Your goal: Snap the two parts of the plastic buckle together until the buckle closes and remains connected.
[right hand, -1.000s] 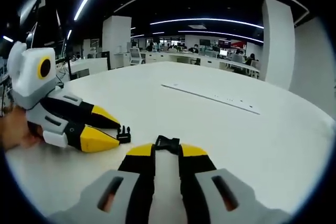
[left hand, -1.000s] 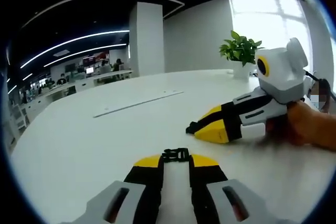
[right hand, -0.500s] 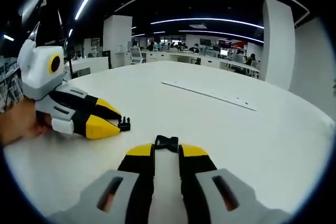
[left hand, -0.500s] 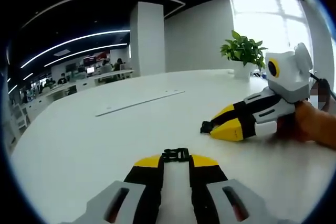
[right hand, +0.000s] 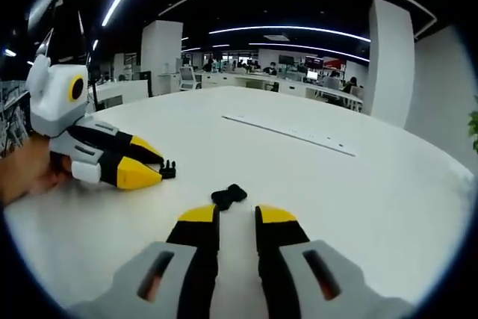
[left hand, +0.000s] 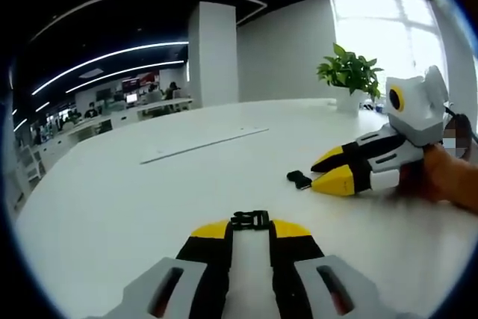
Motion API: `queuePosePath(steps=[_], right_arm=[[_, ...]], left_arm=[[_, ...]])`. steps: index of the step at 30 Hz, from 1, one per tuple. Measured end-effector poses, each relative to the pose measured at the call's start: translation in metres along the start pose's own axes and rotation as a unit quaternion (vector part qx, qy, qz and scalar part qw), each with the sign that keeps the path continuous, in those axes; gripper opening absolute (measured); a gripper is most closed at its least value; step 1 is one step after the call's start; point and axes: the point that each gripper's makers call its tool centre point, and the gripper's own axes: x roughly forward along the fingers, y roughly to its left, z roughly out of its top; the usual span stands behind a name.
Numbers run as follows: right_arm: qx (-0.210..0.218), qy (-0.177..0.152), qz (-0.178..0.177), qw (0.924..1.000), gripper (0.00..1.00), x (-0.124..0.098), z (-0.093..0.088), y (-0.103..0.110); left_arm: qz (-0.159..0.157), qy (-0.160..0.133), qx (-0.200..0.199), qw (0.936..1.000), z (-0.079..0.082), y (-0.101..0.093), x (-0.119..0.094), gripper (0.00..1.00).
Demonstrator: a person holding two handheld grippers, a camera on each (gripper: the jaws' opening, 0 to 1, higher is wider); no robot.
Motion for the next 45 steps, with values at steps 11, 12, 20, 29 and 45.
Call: queuePosePath(steps=[11, 12, 20, 29, 45], right_arm=[[0.003, 0.001, -0.018, 0.9998, 0.18, -0.002, 0.000, -0.009], [0.003, 0.001, -0.018, 0.9998, 0.18, -0.003, 0.001, -0.009], [0.013, -0.004, -0.008, 0.9999, 0.20, -0.005, 0.002, -0.002], [0.014, 0.000, -0.006, 0.9999, 0.22, -0.005, -0.002, 0.004], [0.016, 0.001, -0.006, 0.9998, 0.22, -0.005, -0.003, 0.005]], left_arm=[[0.007, 0.000, -0.012, 0.9999, -0.004, 0.008, -0.008, 0.19], [0.008, 0.001, -0.012, 0.9999, -0.004, 0.009, -0.008, 0.19], [0.008, 0.001, -0.011, 0.9999, -0.004, 0.009, -0.010, 0.19], [0.019, 0.005, -0.016, 0.9997, -0.005, 0.014, -0.014, 0.19], [0.027, -0.007, -0.036, 0.9989, -0.001, 0.023, -0.018, 0.22]])
